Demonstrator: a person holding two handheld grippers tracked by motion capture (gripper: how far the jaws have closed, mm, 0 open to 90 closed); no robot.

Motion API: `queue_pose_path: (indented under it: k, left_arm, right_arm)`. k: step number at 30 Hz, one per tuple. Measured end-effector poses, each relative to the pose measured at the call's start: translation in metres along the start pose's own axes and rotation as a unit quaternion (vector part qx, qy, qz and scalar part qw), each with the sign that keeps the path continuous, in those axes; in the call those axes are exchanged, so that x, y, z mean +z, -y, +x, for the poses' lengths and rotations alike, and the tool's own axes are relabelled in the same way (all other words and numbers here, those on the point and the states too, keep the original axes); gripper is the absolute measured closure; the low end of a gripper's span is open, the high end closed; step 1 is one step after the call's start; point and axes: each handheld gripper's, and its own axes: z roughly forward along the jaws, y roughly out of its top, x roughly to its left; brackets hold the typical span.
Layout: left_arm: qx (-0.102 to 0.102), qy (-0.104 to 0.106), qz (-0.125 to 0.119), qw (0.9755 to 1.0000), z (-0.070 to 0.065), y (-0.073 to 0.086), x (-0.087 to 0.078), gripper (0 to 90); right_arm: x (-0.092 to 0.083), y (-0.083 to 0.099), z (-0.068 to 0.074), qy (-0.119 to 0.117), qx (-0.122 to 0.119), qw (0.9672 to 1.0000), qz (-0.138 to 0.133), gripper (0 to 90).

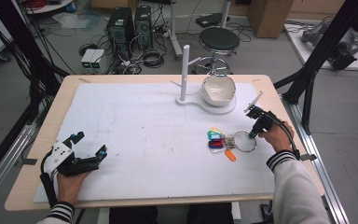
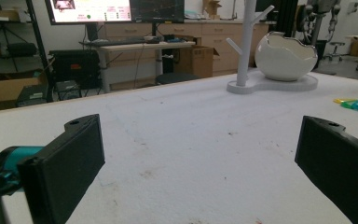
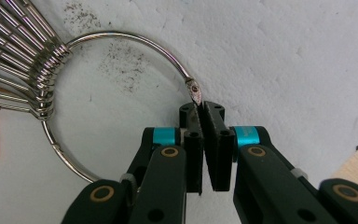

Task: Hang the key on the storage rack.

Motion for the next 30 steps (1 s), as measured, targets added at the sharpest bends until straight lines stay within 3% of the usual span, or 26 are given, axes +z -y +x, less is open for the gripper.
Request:
queue_pose_path:
  k: [7, 16, 18, 19, 24, 25, 26, 27, 28, 29, 30]
  left_arm:
    - [0.0, 0.0, 0.0, 1.0, 0.0, 0.0, 0.0, 1.7]
    - [0.0, -0.001, 0.0, 1.0, 0.0, 0.0, 0.0, 1.7]
    - [0.0, -0.001, 0.0, 1.0, 0.0, 0.0, 0.0, 1.7]
    - [0.0, -0.001, 0.0, 1.0, 0.0, 0.0, 0.0, 1.7]
    - [-0.001, -0.001, 0.001, 1.0, 0.0, 0.0, 0.0, 1.7]
    - [-0.001, -0.001, 0.001, 1.0, 0.0, 0.0, 0.0, 1.7]
    - [-0.001, -0.001, 0.0, 1.0, 0.0, 0.0, 0.0, 1.7]
    - [-0.001, -0.001, 0.001, 1.0, 0.0, 0.0, 0.0, 1.7]
    - [-0.001, -0.001, 0.001, 1.0, 0.0, 0.0, 0.0, 1.7]
    - [-0.001, -0.001, 0.001, 1.0, 0.0, 0.0, 0.0, 1.7]
    - [-0.001, -0.001, 0.001, 1.0, 0.0, 0.0, 0.0, 1.7]
  right_arm:
    - [-0.008, 0.004, -0.001, -0.002, 0.002, 0.9998, -0.021, 87.8]
    - [-0.026, 0.011, -0.001, -0.034, 0.001, 0.9951, -0.093, 88.0]
    - [-0.033, 0.013, 0.001, -0.042, -0.007, 0.9914, -0.123, 88.1]
    - [-0.033, 0.013, 0.001, -0.042, -0.007, 0.9914, -0.123, 88.1]
    - [-0.043, 0.016, 0.002, -0.077, -0.003, 0.9818, -0.173, 88.4]
    - [-0.043, 0.016, 0.002, -0.077, -0.003, 0.9818, -0.173, 88.4]
    - [-0.047, 0.016, 0.003, -0.089, -0.005, 0.9769, -0.194, 88.5]
    - [-0.049, 0.016, 0.004, -0.093, -0.007, 0.9748, -0.203, 88.5]
    - [-0.049, 0.016, 0.004, -0.093, -0.007, 0.9748, -0.203, 88.5]
    - [-0.054, 0.015, 0.005, -0.107, -0.009, 0.9691, -0.222, 88.5]
    - [-0.056, 0.015, 0.007, -0.111, -0.012, 0.967, -0.229, 88.6]
